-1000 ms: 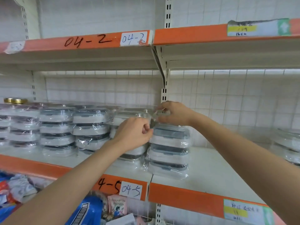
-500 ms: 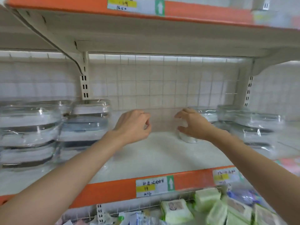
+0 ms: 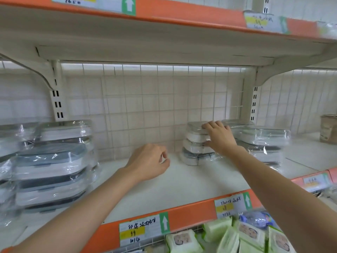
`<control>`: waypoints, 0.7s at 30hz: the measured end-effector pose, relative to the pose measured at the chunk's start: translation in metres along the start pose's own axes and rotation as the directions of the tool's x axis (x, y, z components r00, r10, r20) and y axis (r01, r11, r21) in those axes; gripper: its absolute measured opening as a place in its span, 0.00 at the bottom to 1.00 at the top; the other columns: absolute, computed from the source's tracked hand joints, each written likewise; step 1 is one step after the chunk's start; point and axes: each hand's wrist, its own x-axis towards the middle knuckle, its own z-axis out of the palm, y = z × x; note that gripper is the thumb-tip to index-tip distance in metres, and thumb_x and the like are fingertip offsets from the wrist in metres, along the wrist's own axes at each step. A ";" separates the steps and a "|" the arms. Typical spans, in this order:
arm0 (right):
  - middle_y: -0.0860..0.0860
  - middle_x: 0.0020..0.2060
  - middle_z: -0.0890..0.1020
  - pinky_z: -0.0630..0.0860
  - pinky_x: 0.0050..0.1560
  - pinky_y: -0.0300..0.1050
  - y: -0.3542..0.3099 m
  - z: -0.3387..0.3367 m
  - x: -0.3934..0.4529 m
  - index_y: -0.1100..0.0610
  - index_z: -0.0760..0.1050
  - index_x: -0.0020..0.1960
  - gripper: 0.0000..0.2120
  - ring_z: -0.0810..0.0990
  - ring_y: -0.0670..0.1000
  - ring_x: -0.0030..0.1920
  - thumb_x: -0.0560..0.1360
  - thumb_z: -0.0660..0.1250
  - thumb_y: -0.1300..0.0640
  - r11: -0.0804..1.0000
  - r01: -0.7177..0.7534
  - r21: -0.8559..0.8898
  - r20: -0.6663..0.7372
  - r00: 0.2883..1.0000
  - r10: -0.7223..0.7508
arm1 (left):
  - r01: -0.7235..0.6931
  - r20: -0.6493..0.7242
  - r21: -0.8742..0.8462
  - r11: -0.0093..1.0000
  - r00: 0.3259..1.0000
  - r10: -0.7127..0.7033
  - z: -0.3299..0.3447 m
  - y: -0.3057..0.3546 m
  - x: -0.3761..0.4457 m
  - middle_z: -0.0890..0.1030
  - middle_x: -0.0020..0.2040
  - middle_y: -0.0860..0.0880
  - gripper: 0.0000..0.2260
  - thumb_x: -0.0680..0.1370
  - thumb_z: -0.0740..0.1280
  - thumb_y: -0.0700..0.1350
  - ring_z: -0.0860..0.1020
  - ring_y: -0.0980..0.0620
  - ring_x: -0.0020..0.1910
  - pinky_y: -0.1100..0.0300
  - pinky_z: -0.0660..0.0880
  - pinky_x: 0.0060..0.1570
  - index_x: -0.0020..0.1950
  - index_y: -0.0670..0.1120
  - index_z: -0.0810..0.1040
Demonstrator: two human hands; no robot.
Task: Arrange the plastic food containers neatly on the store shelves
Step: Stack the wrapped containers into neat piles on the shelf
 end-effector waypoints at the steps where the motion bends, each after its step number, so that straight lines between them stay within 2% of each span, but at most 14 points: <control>1: 0.48 0.66 0.69 0.61 0.62 0.47 -0.002 -0.002 -0.001 0.51 0.63 0.70 0.28 0.64 0.52 0.66 0.74 0.68 0.49 0.999 0.026 -0.025 -0.033 0.999 -0.027 | 0.012 0.007 0.000 1.000 1.000 -0.012 -0.001 -0.001 0.000 0.80 0.43 0.56 0.08 0.76 0.64 0.52 0.78 0.53 0.46 0.59 0.72 0.44 0.51 0.52 0.78; 4: 0.47 0.64 0.71 0.59 0.60 0.47 -0.014 -0.013 -0.007 0.52 0.65 0.69 0.27 0.66 0.51 0.64 0.74 0.66 0.45 0.988 0.135 -0.070 -0.096 0.985 -0.141 | 0.024 -0.043 -0.059 0.998 0.999 -0.027 -0.007 -0.003 0.003 0.80 0.50 0.53 0.16 0.76 0.65 0.54 0.77 0.51 0.50 0.58 0.73 0.50 0.61 0.49 0.75; 7: 0.47 0.62 0.73 0.57 0.58 0.46 -0.039 -0.031 -0.023 0.52 0.68 0.68 0.26 0.68 0.51 0.62 0.73 0.66 0.44 0.954 0.297 -0.030 -0.168 0.940 -0.298 | 0.042 -0.058 -0.184 0.982 0.997 -0.053 -0.017 -0.002 0.010 0.72 0.63 0.48 0.32 0.72 0.68 0.62 0.71 0.51 0.61 0.62 0.67 0.56 0.70 0.47 0.67; 9: 0.48 0.58 0.76 0.61 0.56 0.48 -0.057 -0.041 -0.042 0.54 0.73 0.64 0.25 0.72 0.53 0.59 0.70 0.70 0.47 0.897 0.441 0.028 -0.213 0.879 -0.426 | 0.116 0.062 -0.252 0.961 0.993 -0.104 -0.023 -0.004 0.013 0.64 0.70 0.47 0.45 0.65 0.68 0.70 0.65 0.52 0.69 0.65 0.61 0.60 0.74 0.46 0.61; 11: 0.50 0.54 0.79 0.66 0.52 0.50 -0.072 -0.044 -0.058 0.56 0.77 0.60 0.24 0.76 0.55 0.55 0.67 0.74 0.49 0.841 0.538 0.058 -0.242 0.824 -0.511 | 0.202 0.208 -0.290 0.936 0.967 -0.144 -0.024 -0.011 0.009 0.60 0.74 0.47 0.54 0.59 0.68 0.72 0.62 0.52 0.72 0.62 0.60 0.66 0.76 0.46 0.55; 12: 0.50 0.54 0.79 0.66 0.52 0.49 -0.079 -0.043 -0.064 0.56 0.77 0.60 0.23 0.76 0.54 0.55 0.67 0.73 0.49 0.823 0.563 0.071 -0.224 0.813 -0.537 | 0.238 0.268 -0.315 0.919 0.951 -0.155 -0.022 -0.017 0.006 0.62 0.74 0.47 0.54 0.59 0.71 0.70 0.64 0.52 0.70 0.60 0.62 0.67 0.77 0.46 0.55; 14: 0.47 0.58 0.76 0.62 0.55 0.45 -0.090 -0.037 -0.070 0.53 0.73 0.65 0.25 0.72 0.51 0.59 0.71 0.70 0.46 0.802 0.587 0.114 -0.116 0.809 -0.576 | 0.296 0.365 -0.344 0.891 0.916 -0.163 -0.015 -0.028 -0.005 0.68 0.70 0.49 0.49 0.62 0.76 0.62 0.69 0.56 0.62 0.63 0.66 0.60 0.76 0.47 0.58; 17: 0.45 0.64 0.71 0.60 0.59 0.43 -0.091 -0.025 -0.066 0.50 0.68 0.69 0.27 0.67 0.46 0.63 0.73 0.66 0.41 0.808 0.528 0.261 0.065 0.826 -0.560 | 0.280 0.413 -0.279 0.919 0.899 -0.148 -0.002 -0.044 -0.021 0.71 0.66 0.51 0.42 0.63 0.79 0.56 0.70 0.58 0.56 0.68 0.66 0.52 0.72 0.48 0.65; 19: 0.46 0.65 0.70 0.62 0.63 0.47 -0.081 -0.021 -0.054 0.51 0.68 0.69 0.27 0.66 0.47 0.65 0.74 0.65 0.41 0.844 0.414 0.341 0.073 0.883 -0.463 | 0.260 0.400 -0.244 0.934 0.905 -0.147 -0.001 -0.055 -0.028 0.70 0.66 0.52 0.40 0.65 0.78 0.56 0.70 0.58 0.58 0.68 0.65 0.54 0.72 0.47 0.65; 21: 0.49 0.68 0.68 0.63 0.66 0.50 -0.066 -0.017 -0.039 0.53 0.66 0.70 0.26 0.64 0.51 0.68 0.75 0.65 0.45 0.917 0.281 0.282 0.054 0.950 -0.308 | 0.262 0.422 -0.213 0.941 0.894 -0.153 -0.003 -0.064 -0.030 0.68 0.67 0.52 0.41 0.67 0.77 0.55 0.68 0.57 0.61 0.67 0.64 0.59 0.73 0.46 0.63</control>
